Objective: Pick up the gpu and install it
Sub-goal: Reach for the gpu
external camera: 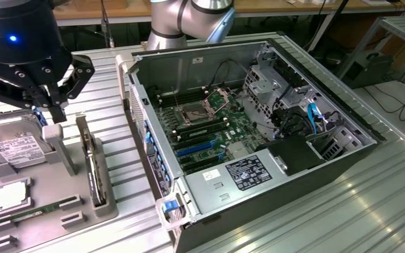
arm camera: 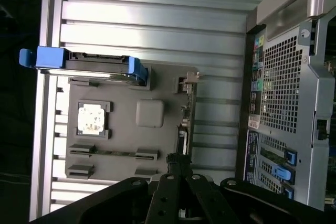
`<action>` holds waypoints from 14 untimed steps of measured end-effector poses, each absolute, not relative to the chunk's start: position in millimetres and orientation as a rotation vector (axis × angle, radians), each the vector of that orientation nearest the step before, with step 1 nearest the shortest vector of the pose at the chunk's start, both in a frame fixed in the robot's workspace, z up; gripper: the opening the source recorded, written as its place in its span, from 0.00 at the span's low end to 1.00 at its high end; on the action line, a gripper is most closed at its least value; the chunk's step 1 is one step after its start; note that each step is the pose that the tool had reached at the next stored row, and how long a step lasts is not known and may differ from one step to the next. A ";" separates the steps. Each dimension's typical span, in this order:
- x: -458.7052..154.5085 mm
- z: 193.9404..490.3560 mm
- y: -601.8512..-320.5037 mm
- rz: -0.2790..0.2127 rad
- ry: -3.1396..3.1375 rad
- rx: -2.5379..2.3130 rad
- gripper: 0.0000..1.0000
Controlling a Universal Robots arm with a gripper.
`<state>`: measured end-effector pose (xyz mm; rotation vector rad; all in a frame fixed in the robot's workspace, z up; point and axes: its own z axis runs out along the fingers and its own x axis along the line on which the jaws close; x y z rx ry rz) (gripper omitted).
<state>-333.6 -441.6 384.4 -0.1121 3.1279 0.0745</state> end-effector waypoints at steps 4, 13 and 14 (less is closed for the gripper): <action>-341.7 383.6 -443.0 0.075 3.128 -0.112 0.11; -339.6 379.4 -457.1 0.075 3.128 -0.112 0.11; -337.4 379.1 -457.7 0.074 3.129 -0.112 0.11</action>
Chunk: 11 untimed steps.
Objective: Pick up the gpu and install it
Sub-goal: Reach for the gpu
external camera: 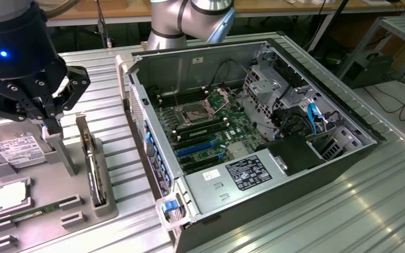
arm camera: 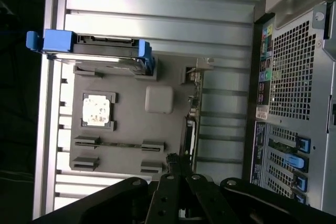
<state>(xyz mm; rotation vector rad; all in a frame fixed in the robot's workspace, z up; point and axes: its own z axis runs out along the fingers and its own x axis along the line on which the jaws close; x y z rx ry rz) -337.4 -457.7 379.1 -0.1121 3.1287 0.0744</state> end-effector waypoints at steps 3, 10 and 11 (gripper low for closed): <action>-330.9 377.5 -459.2 0.075 3.129 -0.112 0.11; -327.9 372.5 -472.2 0.074 3.129 -0.112 0.11; -327.9 372.5 -472.2 0.075 3.128 -0.112 0.11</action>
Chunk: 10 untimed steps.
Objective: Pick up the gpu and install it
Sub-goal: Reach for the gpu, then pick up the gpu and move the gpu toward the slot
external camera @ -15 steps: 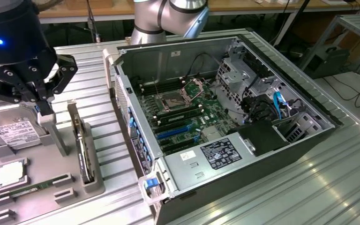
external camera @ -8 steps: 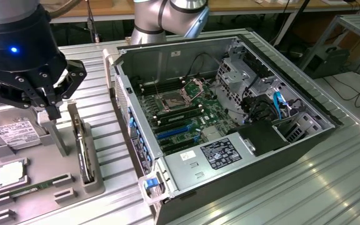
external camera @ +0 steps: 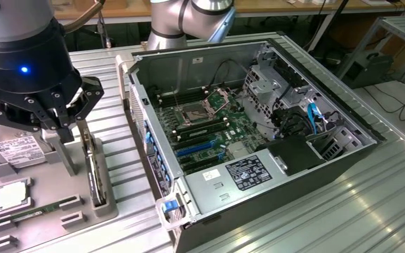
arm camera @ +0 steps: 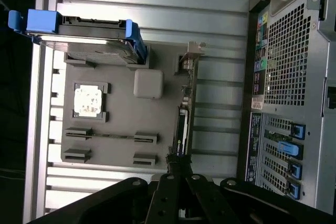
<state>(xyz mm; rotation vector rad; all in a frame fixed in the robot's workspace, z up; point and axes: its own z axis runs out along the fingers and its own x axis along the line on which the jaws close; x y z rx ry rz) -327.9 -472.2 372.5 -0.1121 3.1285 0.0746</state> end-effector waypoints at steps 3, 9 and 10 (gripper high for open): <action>-327.9 372.5 -472.2 0.075 3.129 -0.112 0.11; -327.9 372.5 -472.2 0.074 3.129 -0.112 0.11; -327.9 372.5 -472.2 0.075 3.129 -0.112 0.11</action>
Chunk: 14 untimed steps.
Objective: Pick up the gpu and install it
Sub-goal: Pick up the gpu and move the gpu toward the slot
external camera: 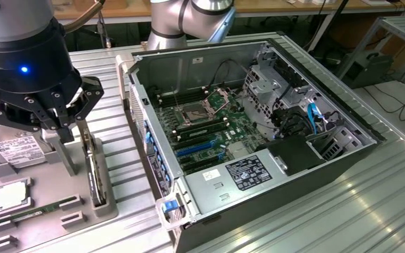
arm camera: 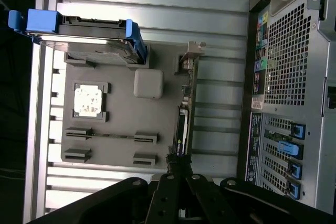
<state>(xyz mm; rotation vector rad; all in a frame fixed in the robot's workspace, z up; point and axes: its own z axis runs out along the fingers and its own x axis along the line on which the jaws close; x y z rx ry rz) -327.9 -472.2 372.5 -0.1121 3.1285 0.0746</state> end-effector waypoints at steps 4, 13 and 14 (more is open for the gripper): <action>-327.9 372.5 -472.2 0.075 3.129 -0.112 0.11; -327.9 372.5 -472.2 0.075 3.129 -0.112 0.54; -327.9 372.5 -472.2 0.075 3.129 -0.112 0.60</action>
